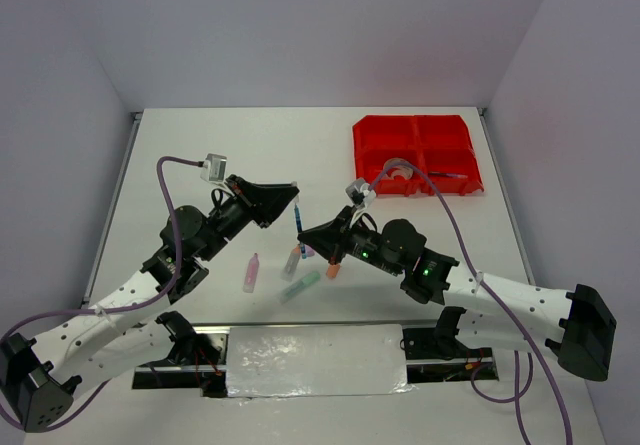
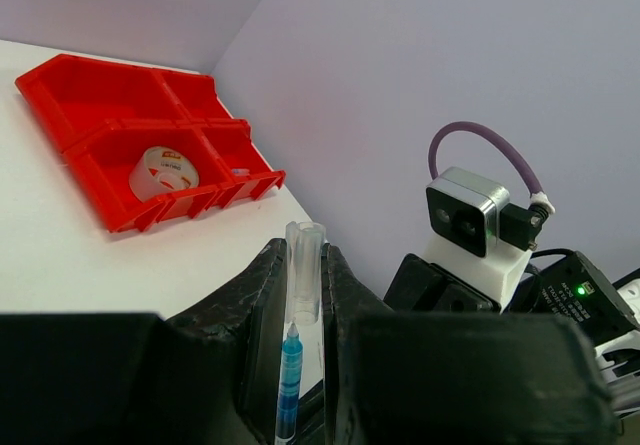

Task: Sort the stationery into containers
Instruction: Close the pen cap on the pen.

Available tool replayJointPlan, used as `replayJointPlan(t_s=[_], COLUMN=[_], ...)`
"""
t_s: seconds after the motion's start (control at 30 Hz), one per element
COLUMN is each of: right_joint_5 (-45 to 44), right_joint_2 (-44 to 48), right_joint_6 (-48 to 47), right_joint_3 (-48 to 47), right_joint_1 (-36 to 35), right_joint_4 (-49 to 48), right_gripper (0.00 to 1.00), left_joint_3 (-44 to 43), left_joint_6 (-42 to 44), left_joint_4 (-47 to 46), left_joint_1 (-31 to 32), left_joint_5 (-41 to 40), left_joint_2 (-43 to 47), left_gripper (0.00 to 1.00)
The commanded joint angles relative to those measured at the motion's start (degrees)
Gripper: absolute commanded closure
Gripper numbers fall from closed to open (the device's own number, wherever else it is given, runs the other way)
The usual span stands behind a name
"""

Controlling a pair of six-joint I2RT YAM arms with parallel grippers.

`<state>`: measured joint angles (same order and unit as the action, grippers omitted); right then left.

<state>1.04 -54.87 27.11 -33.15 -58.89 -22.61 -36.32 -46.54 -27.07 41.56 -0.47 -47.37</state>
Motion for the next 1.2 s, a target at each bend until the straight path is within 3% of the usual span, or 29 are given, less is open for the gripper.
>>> replayJointPlan(t_s=[0.0,1.17], right_joint_5=[-0.95,-4.11], right_joint_2=[0.12,-1.20], right_joint_6=[-1.19,-3.47], right_joint_3=[-3.24,-6.57], right_joint_1=[-0.52,-0.52], right_joint_4=[-0.77,-1.30], right_gripper=[1.00,1.00], left_joint_3=[0.02,2.04], left_joint_6=[1.63,-0.21], left_joint_4=[-3.25,-3.60], left_joint_1=[0.36,0.36], left_joint_5=[1.17,0.73], left_joint_2=[0.53,1.50], left_gripper=[1.00,1.00])
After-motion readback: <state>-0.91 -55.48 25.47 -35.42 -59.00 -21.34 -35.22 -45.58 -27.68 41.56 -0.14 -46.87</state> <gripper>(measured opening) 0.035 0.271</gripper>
